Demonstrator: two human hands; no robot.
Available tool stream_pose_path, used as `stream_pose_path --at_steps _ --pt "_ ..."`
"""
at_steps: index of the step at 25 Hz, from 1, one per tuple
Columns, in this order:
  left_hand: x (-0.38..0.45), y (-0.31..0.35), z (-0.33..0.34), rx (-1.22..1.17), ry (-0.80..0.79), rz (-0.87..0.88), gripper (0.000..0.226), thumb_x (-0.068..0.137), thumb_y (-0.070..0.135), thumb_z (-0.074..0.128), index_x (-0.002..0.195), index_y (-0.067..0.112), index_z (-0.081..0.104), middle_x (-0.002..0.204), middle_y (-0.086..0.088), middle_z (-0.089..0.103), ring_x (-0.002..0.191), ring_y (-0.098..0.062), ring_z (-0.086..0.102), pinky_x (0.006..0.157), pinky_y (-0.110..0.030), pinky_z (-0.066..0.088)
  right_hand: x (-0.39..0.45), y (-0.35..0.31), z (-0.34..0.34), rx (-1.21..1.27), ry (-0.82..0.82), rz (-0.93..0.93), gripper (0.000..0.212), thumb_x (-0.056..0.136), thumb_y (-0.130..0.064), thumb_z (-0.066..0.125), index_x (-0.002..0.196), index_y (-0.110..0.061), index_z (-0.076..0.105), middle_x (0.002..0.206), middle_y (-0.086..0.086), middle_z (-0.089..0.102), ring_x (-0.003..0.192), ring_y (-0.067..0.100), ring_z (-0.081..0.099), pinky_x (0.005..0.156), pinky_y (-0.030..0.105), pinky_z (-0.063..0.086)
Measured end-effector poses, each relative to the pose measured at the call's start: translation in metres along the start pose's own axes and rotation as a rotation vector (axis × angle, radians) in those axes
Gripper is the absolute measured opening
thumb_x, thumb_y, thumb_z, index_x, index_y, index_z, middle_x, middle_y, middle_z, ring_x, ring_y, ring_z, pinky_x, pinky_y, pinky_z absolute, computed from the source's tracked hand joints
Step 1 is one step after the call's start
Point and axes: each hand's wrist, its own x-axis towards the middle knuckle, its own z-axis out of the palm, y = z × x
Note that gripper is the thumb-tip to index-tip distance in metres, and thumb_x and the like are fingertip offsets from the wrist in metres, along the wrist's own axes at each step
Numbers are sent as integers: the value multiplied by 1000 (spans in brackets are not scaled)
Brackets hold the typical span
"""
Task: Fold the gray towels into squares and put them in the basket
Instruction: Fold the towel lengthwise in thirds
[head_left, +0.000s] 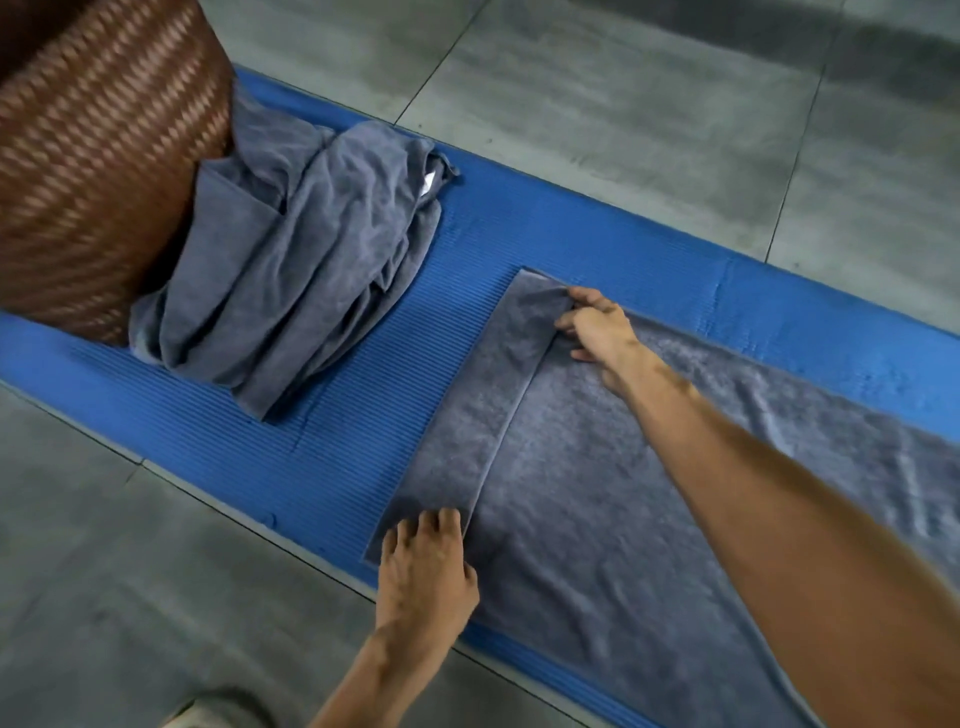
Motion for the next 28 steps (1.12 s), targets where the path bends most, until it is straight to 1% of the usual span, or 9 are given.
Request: stream_pose_path --at_steps 6,9,12,14,16,18,23,26,28 --pt "2 -6 -5 -73 -97 59 20 83 20 52 99 25 41 102 9 57 101 -11 55 99 -30 39 4 4 -7 -94 -114 -33 61 92 -1 49 145 -30 42 138 -10 45 114 11 50 67 23 46" --pt "2 -8 -5 -116 -140 111 21 83 21 50 95 28 35 100 10 53 101 -12 53 100 -31 38 8 7 -8 -170 -117 -67 61 90 -6 57 143 -31 43 138 -7 44 116 15 51 71 26 51" --pt "3 -16 -3 -167 -137 120 13 87 28 48 95 29 37 93 14 53 96 -10 54 96 -30 40 6 12 -3 -304 77 -207 42 84 -12 63 124 -23 53 128 3 51 103 19 58 81 32 53" --pt "7 -25 0 -188 -61 88 9 90 27 46 98 28 41 93 13 54 93 -10 54 88 -27 42 -6 18 2 -486 209 -402 28 87 -12 60 114 -16 56 112 1 55 86 15 59 76 31 53" --pt "10 -35 1 -171 19 36 8 92 23 47 97 27 44 94 11 49 89 -10 50 80 -26 43 -19 25 11 -667 37 -533 24 91 -12 59 115 -16 57 111 1 59 88 14 62 81 33 57" --pt "13 -42 1 -156 117 -7 12 89 20 55 97 25 48 94 9 47 85 -13 48 74 -27 44 -26 31 22 -881 -148 -551 27 91 -16 60 118 -18 60 122 3 58 106 20 60 95 38 52" --pt "25 -53 -6 -251 163 -152 43 87 35 64 125 22 48 113 4 54 104 -20 53 87 -36 48 -2 6 41 -811 38 -623 17 95 -13 50 105 -10 63 101 9 70 89 28 67 75 34 55" --pt "32 -58 -9 -365 82 -197 35 87 39 66 116 22 53 100 5 58 97 -17 57 86 -33 47 14 -16 51 -930 -140 -540 35 94 -7 50 128 -16 52 117 7 67 103 27 65 89 35 53" --pt "36 -60 -12 -430 57 -236 26 86 38 69 103 21 58 92 6 59 89 -15 59 79 -27 45 20 -27 58 -1038 -210 -483 39 92 -4 53 127 -20 51 116 4 64 104 25 63 89 34 49"
